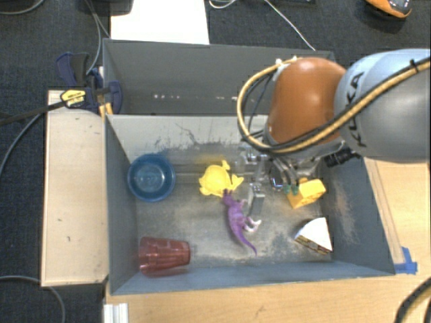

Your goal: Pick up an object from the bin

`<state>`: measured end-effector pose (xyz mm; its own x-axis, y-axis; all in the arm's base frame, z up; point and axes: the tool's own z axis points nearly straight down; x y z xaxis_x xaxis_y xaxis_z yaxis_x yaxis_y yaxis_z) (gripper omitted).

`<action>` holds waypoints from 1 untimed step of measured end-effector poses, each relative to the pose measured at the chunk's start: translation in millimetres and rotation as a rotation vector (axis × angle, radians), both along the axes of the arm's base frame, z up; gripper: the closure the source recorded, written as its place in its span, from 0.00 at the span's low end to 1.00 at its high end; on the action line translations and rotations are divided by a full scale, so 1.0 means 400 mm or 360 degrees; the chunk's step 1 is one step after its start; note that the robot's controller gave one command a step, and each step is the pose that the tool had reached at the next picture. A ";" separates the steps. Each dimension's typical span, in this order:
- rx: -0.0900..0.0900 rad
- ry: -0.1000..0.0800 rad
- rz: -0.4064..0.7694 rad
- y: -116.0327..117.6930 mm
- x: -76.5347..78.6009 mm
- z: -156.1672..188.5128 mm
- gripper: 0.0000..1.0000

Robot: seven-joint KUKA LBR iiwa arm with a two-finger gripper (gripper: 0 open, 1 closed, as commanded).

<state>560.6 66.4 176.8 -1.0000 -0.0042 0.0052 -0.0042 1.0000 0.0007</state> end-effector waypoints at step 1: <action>0.0001 -0.0013 -0.0002 -0.001 0.004 0.011 0.00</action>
Offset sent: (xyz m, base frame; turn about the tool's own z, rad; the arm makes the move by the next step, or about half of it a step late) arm -0.0082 0.0212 -0.0873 0.1118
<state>562.2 66.1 181.3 -1.0000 -0.0031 -0.0029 -0.0031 1.0000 0.0010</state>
